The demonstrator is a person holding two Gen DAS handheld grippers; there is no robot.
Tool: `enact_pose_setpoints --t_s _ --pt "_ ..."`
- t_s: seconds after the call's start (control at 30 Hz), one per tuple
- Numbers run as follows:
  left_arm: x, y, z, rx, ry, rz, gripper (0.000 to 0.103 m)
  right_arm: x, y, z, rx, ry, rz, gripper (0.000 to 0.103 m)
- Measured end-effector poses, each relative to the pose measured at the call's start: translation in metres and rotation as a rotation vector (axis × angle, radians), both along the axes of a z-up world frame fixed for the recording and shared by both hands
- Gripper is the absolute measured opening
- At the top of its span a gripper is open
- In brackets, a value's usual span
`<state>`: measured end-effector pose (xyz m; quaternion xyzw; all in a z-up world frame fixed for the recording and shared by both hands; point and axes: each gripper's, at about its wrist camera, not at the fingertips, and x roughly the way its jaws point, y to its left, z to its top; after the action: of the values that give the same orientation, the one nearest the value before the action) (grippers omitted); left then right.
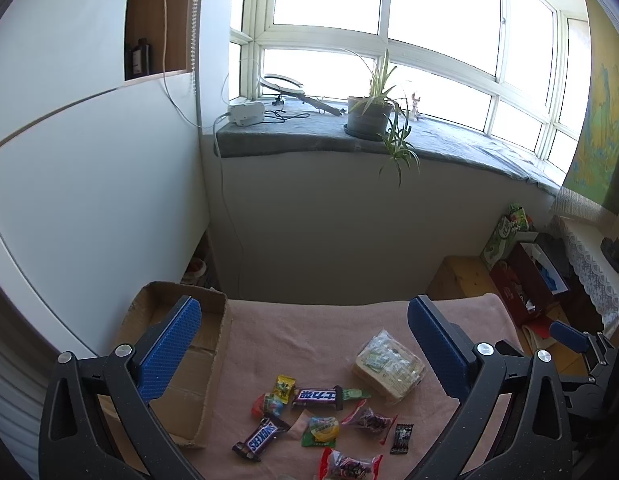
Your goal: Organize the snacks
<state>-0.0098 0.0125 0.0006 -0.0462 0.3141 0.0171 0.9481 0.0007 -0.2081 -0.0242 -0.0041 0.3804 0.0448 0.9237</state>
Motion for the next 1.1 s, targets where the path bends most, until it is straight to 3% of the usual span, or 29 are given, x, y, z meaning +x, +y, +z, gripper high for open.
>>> enact_pose_setpoints --t_s 0.7,1.1 --pt "0.0 -0.002 -0.003 -0.006 0.016 -0.014 0.103 -0.002 -0.001 -0.004 0.008 0.021 0.003 0.103" --pt "0.018 -0.004 -0.033 -0.045 0.108 -0.054 0.103 0.013 0.005 -0.001 -0.028 0.045 -0.013 0.103"
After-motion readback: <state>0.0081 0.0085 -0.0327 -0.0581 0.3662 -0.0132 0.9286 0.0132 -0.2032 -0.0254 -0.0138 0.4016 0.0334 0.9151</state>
